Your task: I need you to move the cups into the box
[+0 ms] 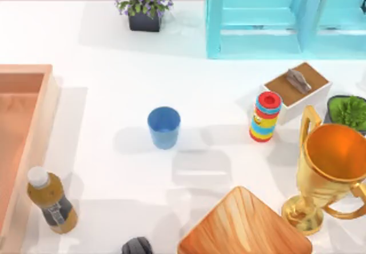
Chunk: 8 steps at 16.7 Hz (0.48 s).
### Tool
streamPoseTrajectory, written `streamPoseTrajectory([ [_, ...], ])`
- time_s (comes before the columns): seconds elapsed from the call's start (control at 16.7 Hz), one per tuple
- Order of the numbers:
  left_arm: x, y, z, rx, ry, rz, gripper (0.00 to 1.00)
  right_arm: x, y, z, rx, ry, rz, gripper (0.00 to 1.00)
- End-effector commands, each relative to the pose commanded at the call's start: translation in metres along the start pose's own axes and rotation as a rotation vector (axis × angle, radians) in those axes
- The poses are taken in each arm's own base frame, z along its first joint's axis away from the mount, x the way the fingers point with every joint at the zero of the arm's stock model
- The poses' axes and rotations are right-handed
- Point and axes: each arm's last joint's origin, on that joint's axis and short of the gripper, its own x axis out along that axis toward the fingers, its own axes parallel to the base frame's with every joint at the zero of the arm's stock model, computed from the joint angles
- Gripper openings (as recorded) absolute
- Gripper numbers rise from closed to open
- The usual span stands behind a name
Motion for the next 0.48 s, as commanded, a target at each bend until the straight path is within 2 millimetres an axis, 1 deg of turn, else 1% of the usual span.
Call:
streamPoseTrajectory([
  [0.12, 0.001, 0.001, 0.0, -0.003, 0.0, 0.0, 1.0, 0.0, 0.0, 0.0, 0.0, 0.0, 0.0, 1.0],
  [0.24, 0.0, -0.003, 0.011, -0.003, 0.005, -0.002, 1.0, 0.0, 0.0, 0.0, 0.0, 0.0, 0.0, 1.0],
  [0.36, -0.001, -0.014, 0.034, -0.009, 0.01, -0.004, 1.0, 0.0, 0.0, 0.0, 0.0, 0.0, 0.0, 1.0],
  [0.48, 0.0, -0.033, 0.066, -0.027, 0.016, -0.004, 1.0, 0.0, 0.0, 0.0, 0.0, 0.0, 0.0, 1.0],
])
